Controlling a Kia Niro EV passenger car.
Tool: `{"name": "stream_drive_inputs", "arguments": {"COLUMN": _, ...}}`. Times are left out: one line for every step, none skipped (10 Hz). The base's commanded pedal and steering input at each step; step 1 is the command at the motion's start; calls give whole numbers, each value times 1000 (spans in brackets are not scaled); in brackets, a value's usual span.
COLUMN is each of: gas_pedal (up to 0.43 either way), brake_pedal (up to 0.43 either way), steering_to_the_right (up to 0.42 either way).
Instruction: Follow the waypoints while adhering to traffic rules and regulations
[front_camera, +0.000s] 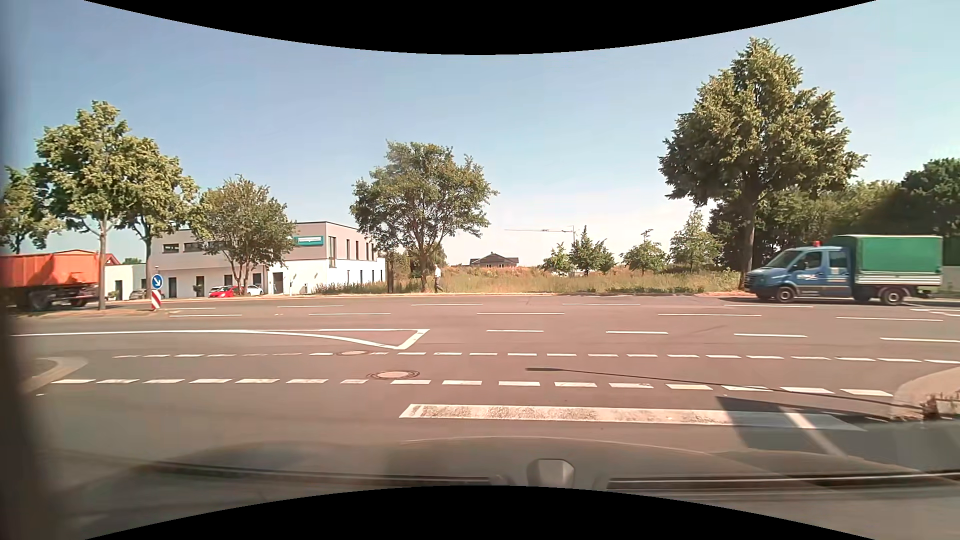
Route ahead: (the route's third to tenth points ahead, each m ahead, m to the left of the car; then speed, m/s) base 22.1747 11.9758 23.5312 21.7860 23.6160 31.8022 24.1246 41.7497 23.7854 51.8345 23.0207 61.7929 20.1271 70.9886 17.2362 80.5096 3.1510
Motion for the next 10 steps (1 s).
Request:
{"name": "stream_drive_inputs", "arguments": {"gas_pedal": 0, "brake_pedal": 287, "steering_to_the_right": 148}}
{"name": "stream_drive_inputs", "arguments": {"gas_pedal": 0, "brake_pedal": 293, "steering_to_the_right": 148}}
{"name": "stream_drive_inputs", "arguments": {"gas_pedal": 0, "brake_pedal": 293, "steering_to_the_right": 144}}
{"name": "stream_drive_inputs", "arguments": {"gas_pedal": 0, "brake_pedal": 293, "steering_to_the_right": 140}}
{"name": "stream_drive_inputs", "arguments": {"gas_pedal": 0, "brake_pedal": 287, "steering_to_the_right": 138}}
{"name": "stream_drive_inputs", "arguments": {"gas_pedal": 0, "brake_pedal": 293, "steering_to_the_right": 136}}
{"name": "stream_drive_inputs", "arguments": {"gas_pedal": 0, "brake_pedal": 293, "steering_to_the_right": 133}}
{"name": "stream_drive_inputs", "arguments": {"gas_pedal": 0, "brake_pedal": 287, "steering_to_the_right": 131}}
{"name": "stream_drive_inputs", "arguments": {"gas_pedal": 0, "brake_pedal": 287, "steering_to_the_right": 130}}
{"name": "stream_drive_inputs", "arguments": {"gas_pedal": 0, "brake_pedal": 287, "steering_to_the_right": 129}}
